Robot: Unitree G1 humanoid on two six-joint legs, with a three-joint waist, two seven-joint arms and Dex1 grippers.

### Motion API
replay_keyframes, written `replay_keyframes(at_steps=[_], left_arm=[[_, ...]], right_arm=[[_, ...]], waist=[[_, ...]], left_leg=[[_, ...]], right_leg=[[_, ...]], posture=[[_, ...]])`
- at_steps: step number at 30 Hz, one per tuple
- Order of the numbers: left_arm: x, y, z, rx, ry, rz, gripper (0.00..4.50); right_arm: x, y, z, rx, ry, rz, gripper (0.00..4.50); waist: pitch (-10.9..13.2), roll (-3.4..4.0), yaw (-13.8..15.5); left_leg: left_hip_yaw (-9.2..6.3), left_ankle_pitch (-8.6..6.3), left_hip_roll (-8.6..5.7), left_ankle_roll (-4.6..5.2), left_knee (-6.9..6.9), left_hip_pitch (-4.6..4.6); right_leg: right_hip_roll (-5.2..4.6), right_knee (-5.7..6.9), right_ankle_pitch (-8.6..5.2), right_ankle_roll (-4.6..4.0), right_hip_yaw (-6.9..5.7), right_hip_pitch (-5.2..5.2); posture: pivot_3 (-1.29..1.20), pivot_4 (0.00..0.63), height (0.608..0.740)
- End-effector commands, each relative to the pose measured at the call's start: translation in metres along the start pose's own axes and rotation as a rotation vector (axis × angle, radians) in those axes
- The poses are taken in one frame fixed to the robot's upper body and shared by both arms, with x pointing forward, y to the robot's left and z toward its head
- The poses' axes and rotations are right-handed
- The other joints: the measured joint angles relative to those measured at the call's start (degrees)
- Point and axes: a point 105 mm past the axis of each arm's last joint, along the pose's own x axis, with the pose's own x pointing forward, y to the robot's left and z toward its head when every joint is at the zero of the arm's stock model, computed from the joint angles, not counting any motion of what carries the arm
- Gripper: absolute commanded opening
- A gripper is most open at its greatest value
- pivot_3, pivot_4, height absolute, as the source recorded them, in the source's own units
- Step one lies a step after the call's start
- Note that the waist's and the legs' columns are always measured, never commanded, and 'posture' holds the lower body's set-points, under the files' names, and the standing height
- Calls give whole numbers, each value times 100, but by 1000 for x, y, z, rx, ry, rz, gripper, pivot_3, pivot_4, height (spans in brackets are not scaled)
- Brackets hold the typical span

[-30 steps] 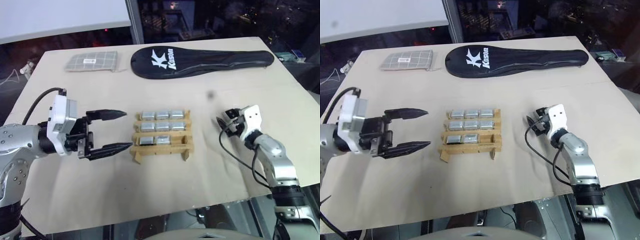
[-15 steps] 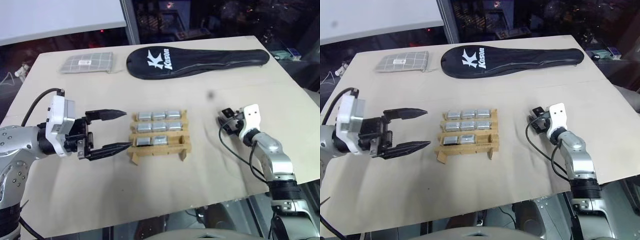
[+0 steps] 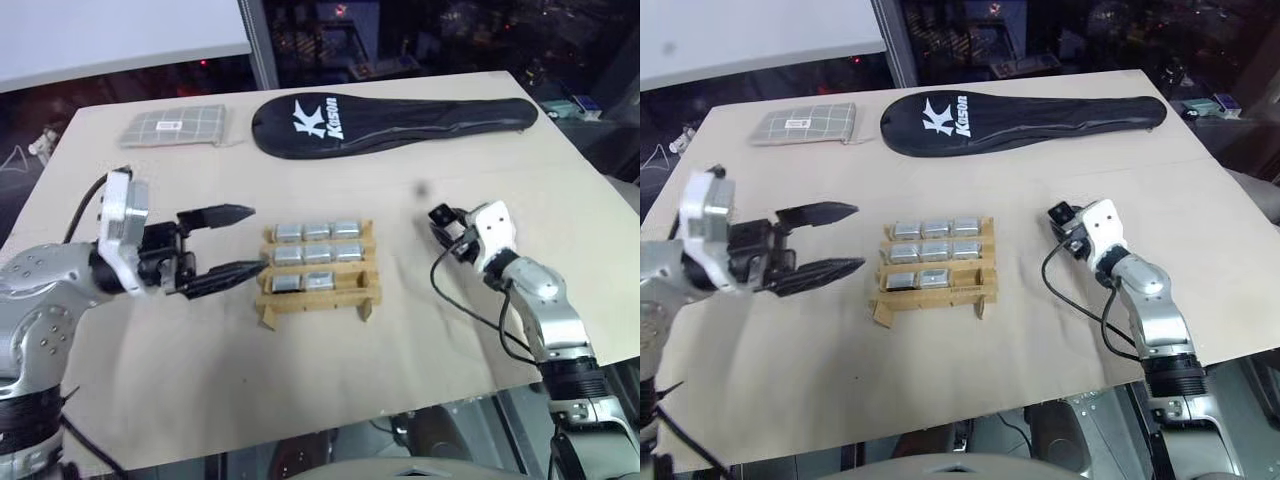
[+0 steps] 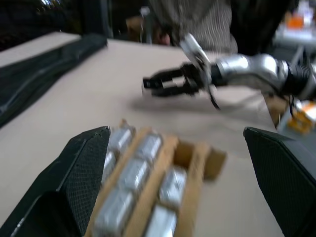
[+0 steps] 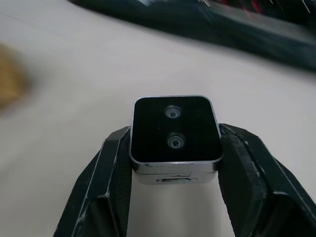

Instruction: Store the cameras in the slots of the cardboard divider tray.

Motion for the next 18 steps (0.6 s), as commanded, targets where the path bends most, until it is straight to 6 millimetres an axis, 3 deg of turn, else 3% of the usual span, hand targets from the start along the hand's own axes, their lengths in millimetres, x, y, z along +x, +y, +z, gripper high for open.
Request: replay_keyframes(at_steps=[1,5,10,18], left_arm=[[16,4,3,-48,-53,-3,4500],[34,19,-2,-90,-73,39,4500],[51,22,-9,-166,-63,10,4500],[52,14,-20,-228,53,-73,4500]], right_arm=[[11,14,50,-217,-179,121,1874],[23,36,68,-388,-273,231,1874],[30,64,67,-691,-391,349,1874],[34,81,71,-952,-557,418,1874]], waist=[[-1,-1,-4],[-2,-4,15],[-2,-4,13],[-1,-6,4]], left_leg=[[0,0,0,0,0,0],[-11,0,-5,-1,-3,-2],[-8,1,-11,-3,-3,-7],[-10,9,-12,-17,-6,-6]], right_leg=[[0,1,5,-8,0,-1],[-2,1,7,-12,-7,0],[-15,-2,8,-13,-6,-3],[-11,-1,8,-15,-6,-5]], posture=[[0,150,740],[0,150,740],[0,150,740],[0,150,740]])
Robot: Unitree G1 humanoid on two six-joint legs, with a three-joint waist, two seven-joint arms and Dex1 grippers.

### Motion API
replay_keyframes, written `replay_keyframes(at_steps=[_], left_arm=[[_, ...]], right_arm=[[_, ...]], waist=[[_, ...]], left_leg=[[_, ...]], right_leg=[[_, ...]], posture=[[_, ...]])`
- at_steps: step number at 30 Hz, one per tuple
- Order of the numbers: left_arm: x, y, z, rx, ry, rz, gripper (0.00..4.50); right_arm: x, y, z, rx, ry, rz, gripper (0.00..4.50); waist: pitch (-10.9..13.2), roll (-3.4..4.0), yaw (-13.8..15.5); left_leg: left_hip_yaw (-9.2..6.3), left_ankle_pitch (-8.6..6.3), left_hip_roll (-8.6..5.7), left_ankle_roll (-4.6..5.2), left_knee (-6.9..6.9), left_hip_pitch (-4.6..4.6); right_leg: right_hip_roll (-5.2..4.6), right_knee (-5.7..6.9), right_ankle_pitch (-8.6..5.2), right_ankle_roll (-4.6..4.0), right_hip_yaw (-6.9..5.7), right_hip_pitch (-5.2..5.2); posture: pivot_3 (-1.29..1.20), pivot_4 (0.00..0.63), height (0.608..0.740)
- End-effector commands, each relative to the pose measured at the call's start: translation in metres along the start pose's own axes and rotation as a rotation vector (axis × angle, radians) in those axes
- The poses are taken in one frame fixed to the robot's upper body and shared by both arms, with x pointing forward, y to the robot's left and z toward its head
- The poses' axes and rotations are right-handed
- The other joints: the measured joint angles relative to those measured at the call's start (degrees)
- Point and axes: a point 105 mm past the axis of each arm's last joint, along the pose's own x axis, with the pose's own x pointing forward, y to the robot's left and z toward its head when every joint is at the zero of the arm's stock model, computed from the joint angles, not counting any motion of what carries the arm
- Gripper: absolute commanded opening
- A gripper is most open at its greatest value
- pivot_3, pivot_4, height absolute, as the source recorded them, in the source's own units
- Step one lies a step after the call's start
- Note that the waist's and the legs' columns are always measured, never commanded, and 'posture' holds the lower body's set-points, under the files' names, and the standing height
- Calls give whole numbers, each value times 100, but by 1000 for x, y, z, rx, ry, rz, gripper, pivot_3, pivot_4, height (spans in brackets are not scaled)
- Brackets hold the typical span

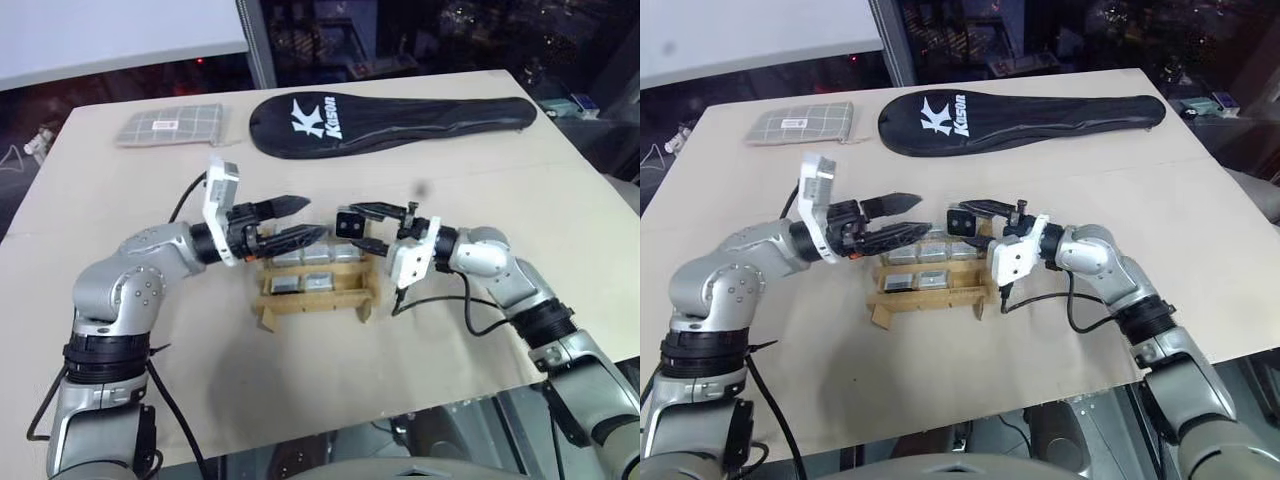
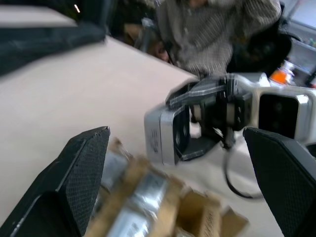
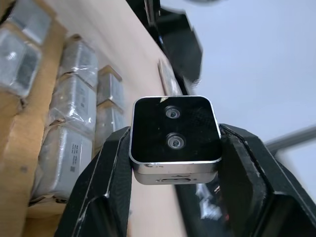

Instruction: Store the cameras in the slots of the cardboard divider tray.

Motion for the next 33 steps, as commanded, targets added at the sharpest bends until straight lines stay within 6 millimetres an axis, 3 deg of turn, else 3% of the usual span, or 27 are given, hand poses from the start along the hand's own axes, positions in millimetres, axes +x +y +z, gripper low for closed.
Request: replay_keyframes(at_steps=[1,16,19,24,25,31,33], left_arm=[[0,-5,7,21,22,-39,4500],[9,-9,5,16,46,-106,4500],[10,-8,7,21,23,-106,3678],[11,-8,10,18,3,-101,1441],[11,-8,10,17,3,-100,820],[11,-8,8,22,7,-103,754],[12,-7,10,36,-19,-101,754]], right_arm=[[6,-11,14,-128,-95,-34,1874],[16,-16,29,-192,-179,-77,1874],[17,-17,29,-190,-179,-78,1874],[16,-13,29,-176,-178,-74,1874],[15,-13,29,-174,-178,-73,1874],[15,-6,26,-105,-152,-32,1874],[12,-3,25,-72,-142,-14,2989]], waist=[[0,0,3],[0,0,5],[0,0,5],[0,0,3],[0,0,3],[0,0,3],[0,0,5]], left_leg=[[0,0,0,0,0,0],[0,0,0,1,1,-1],[0,-1,0,3,1,0],[0,-1,0,2,1,-1],[-1,0,0,1,1,-1],[0,-1,0,3,1,-1],[-1,-2,1,4,1,0]], right_leg=[[0,0,0,0,0,0],[-2,0,0,-1,3,1],[-2,1,0,-1,2,1],[-2,1,0,-1,3,1],[-2,1,0,-1,2,1],[-2,1,0,-1,3,1],[-2,1,0,-1,3,2]], posture=[[0,150,740],[0,150,740],[0,150,740],[0,150,740],[0,150,740],[0,150,740],[0,150,740]])
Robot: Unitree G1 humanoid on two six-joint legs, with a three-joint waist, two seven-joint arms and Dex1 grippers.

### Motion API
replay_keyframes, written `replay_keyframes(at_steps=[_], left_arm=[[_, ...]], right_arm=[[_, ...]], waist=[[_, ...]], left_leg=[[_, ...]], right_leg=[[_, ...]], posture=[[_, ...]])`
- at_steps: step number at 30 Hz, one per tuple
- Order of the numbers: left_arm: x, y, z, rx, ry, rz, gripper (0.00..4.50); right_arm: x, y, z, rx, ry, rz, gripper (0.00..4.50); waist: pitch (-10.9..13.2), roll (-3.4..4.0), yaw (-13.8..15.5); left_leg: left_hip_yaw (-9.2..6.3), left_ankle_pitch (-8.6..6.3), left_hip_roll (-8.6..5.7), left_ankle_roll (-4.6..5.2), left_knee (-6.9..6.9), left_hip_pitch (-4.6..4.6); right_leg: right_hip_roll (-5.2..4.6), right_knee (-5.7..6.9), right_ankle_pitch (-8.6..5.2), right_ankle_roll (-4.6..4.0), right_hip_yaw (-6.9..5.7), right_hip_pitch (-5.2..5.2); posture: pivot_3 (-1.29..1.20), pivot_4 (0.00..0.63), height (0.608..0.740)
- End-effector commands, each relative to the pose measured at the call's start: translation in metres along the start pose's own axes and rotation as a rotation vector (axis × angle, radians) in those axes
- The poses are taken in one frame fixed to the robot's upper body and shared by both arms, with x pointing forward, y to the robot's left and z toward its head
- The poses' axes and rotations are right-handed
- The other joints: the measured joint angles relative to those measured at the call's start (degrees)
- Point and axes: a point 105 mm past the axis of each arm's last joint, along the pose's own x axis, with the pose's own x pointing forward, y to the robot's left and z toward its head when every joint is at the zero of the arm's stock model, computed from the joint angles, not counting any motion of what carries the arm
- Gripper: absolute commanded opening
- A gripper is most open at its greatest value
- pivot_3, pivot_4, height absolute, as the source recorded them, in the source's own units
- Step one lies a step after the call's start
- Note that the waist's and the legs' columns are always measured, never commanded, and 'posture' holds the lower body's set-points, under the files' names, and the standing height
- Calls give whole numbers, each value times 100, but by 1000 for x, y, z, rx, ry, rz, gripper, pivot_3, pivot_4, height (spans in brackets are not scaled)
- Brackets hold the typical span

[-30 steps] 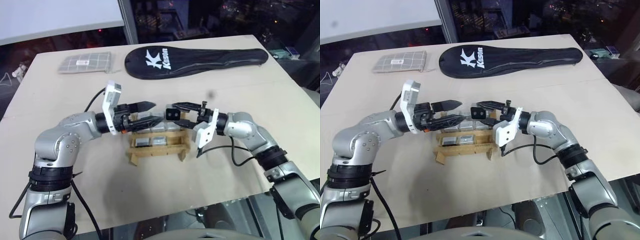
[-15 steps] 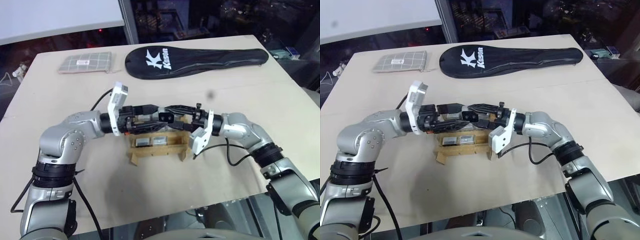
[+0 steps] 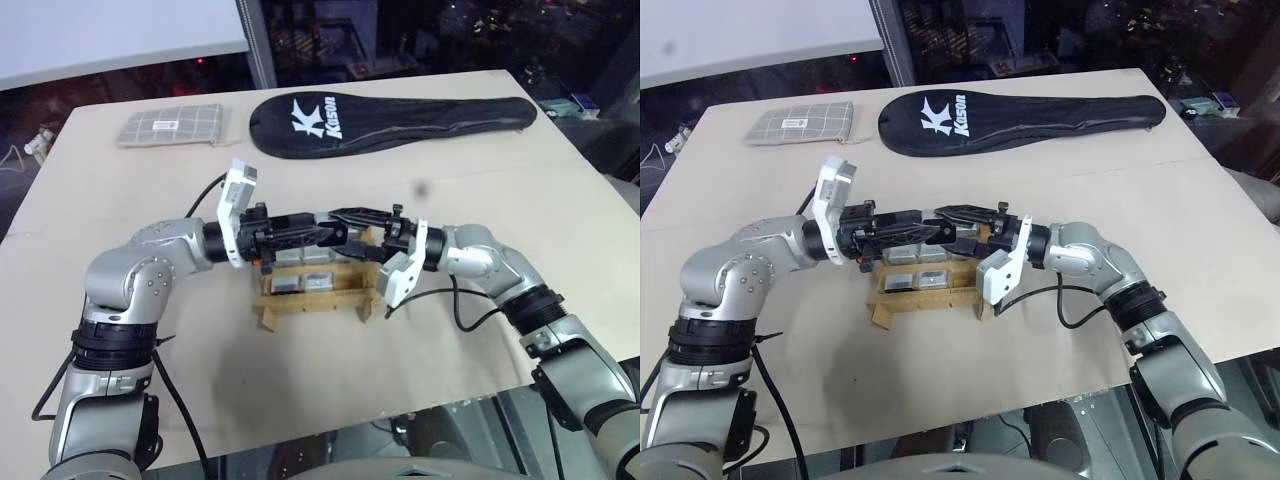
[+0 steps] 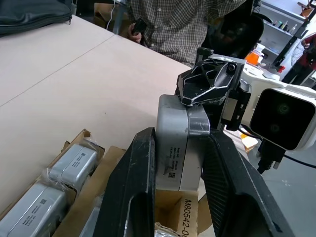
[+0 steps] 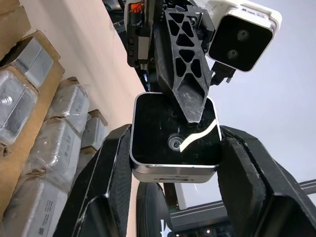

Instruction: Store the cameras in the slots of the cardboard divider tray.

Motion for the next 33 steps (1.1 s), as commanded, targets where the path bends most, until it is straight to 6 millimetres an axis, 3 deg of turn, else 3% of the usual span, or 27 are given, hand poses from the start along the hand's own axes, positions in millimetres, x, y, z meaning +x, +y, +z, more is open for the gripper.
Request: replay_keyframes(at_steps=[1,3,4,11,17,21,25,33], left_arm=[[1,-3,15,43,-81,-5,754],[2,-3,15,51,-98,-5,754],[3,-4,13,55,-93,-7,754],[8,-20,-8,96,-142,-39,754],[20,-31,-43,180,-95,-71,754],[27,-26,-48,244,-111,-86,754],[30,-19,-47,315,-143,-82,754],[23,-6,-56,386,-83,-127,754]], right_arm=[[-3,-1,8,32,-12,8,3381],[-10,-1,7,71,5,-15,4280],[-15,0,7,91,18,-19,4396],[-77,14,4,459,178,-32,4396],[-120,14,25,909,205,-90,4396],[-145,17,38,1159,237,-118,4396],[-162,26,46,1257,271,-102,4396],[-175,30,52,1329,324,-135,4396]], waist=[[0,0,6],[0,0,24],[0,0,24],[-2,-3,54],[-1,-4,62],[-1,-5,136],[-2,-5,166],[-2,-6,178]], left_leg=[[0,0,1,1,0,0],[-4,-1,1,1,1,-2],[-4,-1,0,1,1,-3],[-4,-4,0,6,0,-4],[1,-5,3,10,1,10],[7,-5,4,11,13,33],[19,-4,5,11,19,32],[19,-5,5,12,18,23]], right_leg=[[0,0,0,0,0,0],[-3,-1,0,0,-3,1],[-4,-2,0,0,-3,1],[-14,-5,-1,1,-5,4],[-9,-7,-3,1,1,18],[1,-7,-30,8,-7,47],[9,-6,-31,8,-6,47],[11,-12,-20,27,-10,44]], posture=[[0,150,740],[0,150,740],[0,150,740],[0,150,740],[0,150,740],[0,150,740],[0,150,740],[0,150,740]])
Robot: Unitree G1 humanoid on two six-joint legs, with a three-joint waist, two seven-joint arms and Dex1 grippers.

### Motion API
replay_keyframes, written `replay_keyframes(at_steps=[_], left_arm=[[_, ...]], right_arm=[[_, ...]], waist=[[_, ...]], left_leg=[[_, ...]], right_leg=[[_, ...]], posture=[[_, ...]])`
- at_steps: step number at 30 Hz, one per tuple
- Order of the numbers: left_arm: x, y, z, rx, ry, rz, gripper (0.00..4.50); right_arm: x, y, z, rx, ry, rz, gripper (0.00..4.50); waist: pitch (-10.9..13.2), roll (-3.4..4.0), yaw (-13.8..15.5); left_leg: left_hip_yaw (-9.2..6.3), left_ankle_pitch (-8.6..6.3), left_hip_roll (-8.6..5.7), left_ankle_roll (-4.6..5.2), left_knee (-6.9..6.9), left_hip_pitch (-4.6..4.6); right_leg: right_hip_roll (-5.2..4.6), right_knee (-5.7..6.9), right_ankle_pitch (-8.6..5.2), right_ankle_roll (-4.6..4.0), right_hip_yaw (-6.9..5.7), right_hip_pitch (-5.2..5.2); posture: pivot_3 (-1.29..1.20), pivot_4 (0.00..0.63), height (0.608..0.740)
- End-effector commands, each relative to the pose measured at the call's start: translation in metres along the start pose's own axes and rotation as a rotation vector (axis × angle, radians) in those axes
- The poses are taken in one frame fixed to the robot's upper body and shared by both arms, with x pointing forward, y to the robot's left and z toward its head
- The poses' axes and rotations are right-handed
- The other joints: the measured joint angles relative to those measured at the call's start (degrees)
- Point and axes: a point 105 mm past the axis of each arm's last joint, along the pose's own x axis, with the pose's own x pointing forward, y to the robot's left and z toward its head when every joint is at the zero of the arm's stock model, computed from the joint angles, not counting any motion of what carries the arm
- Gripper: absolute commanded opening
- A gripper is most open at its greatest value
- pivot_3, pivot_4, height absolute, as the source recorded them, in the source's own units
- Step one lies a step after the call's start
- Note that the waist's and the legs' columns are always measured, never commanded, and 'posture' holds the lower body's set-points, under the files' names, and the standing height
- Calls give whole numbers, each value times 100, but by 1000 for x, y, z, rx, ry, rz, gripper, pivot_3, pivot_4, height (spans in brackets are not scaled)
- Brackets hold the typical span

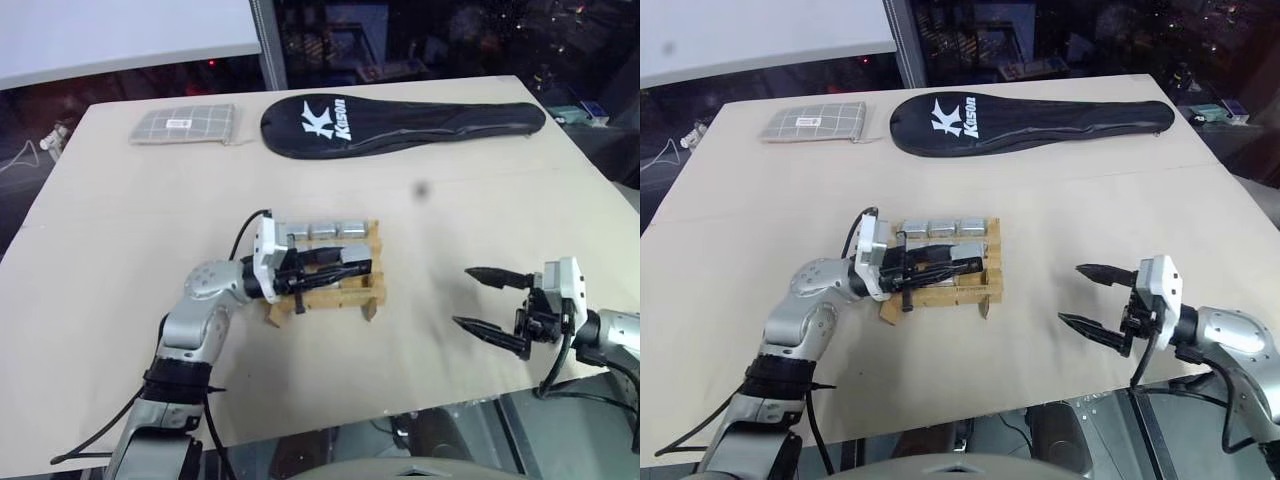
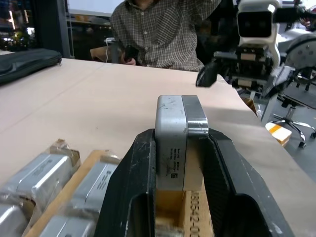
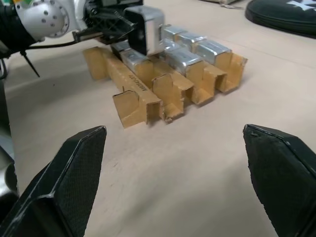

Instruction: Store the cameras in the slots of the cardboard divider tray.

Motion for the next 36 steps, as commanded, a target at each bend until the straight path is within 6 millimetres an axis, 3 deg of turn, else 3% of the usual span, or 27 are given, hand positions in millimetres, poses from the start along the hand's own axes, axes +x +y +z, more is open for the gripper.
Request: replay_keyframes(at_steps=[1,8,25,36], left_arm=[[-4,6,4,91,28,-31,754],[-7,16,-3,120,60,-64,754],[8,16,-10,102,57,-145,754],[9,14,-19,-9,97,-137,754]], right_arm=[[-3,3,11,-29,-24,2,4396],[-5,1,12,-42,-30,-30,4396],[-5,1,11,-66,-36,-74,4396],[-3,-1,15,-86,-43,-83,4396]], waist=[[0,0,5],[0,0,4],[-5,4,9],[-15,17,3]], left_leg=[[-1,0,0,0,0,-1],[0,0,-1,0,1,0],[-3,0,-1,0,2,2],[-3,0,-2,0,2,6]], right_leg=[[0,0,0,0,-1,0],[1,0,1,2,-1,0],[-1,1,2,4,-3,4],[-1,2,2,4,-1,5]], posture=[[0,150,740],[0,150,740],[0,150,740],[0,150,740]])
